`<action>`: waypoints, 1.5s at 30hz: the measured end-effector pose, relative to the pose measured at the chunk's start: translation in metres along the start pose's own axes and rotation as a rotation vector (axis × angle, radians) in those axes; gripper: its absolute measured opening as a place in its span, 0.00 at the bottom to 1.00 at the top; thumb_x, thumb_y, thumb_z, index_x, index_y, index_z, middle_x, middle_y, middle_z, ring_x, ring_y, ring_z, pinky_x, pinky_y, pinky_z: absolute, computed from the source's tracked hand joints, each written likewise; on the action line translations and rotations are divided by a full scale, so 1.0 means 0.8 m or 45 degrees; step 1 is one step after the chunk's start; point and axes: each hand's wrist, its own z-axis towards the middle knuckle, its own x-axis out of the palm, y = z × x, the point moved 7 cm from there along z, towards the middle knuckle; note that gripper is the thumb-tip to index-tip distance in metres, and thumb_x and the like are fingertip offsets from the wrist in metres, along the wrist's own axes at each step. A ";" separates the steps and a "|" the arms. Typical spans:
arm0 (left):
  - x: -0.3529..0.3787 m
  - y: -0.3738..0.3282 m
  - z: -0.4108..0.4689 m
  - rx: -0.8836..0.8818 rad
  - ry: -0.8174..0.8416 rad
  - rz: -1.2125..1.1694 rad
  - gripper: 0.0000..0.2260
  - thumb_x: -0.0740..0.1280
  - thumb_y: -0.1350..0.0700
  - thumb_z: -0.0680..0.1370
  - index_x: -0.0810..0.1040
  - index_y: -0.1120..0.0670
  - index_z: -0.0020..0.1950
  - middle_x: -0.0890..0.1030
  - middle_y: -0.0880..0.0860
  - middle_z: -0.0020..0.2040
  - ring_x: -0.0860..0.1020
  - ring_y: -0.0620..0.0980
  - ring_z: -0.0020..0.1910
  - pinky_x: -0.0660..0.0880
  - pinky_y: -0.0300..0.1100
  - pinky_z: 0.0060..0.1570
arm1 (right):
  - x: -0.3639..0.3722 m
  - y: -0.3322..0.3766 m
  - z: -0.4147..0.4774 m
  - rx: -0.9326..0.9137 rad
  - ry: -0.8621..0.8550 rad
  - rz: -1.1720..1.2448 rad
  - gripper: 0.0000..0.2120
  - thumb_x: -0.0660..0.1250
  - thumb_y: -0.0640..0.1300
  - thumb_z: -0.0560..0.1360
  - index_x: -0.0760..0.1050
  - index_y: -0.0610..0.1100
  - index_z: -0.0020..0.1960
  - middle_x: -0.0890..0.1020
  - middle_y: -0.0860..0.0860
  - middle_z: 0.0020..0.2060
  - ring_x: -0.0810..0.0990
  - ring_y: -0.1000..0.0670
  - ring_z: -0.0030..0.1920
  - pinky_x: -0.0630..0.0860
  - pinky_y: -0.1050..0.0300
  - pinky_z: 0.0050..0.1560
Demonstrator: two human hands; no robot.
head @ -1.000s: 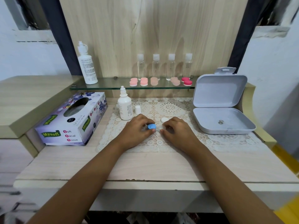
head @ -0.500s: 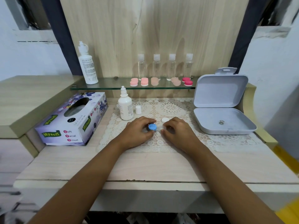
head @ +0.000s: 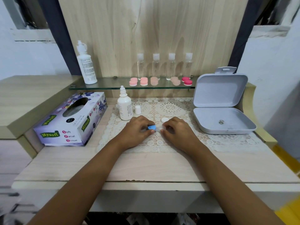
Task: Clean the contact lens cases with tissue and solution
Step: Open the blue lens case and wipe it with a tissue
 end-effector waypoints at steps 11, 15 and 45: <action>0.001 0.008 -0.001 -0.102 -0.060 -0.049 0.12 0.70 0.50 0.73 0.76 0.51 0.54 0.73 0.48 0.51 0.72 0.48 0.56 0.69 0.45 0.58 | -0.001 0.001 -0.001 -0.003 0.014 -0.019 0.12 0.66 0.46 0.75 0.78 0.41 0.54 0.78 0.46 0.53 0.73 0.44 0.54 0.70 0.54 0.54; 0.003 0.006 -0.003 -0.075 0.006 -0.066 0.19 0.64 0.45 0.71 0.76 0.49 0.61 0.73 0.48 0.55 0.70 0.49 0.60 0.66 0.46 0.63 | -0.001 0.002 -0.001 -0.001 0.003 -0.009 0.12 0.66 0.46 0.74 0.79 0.41 0.54 0.78 0.46 0.52 0.74 0.44 0.53 0.70 0.53 0.54; -0.004 -0.001 -0.006 0.001 -0.108 -0.014 0.09 0.69 0.51 0.74 0.79 0.52 0.52 0.75 0.45 0.49 0.73 0.41 0.49 0.69 0.35 0.51 | -0.017 -0.009 0.008 0.127 -0.079 0.084 0.13 0.63 0.44 0.76 0.76 0.44 0.60 0.78 0.46 0.52 0.74 0.52 0.47 0.62 0.68 0.43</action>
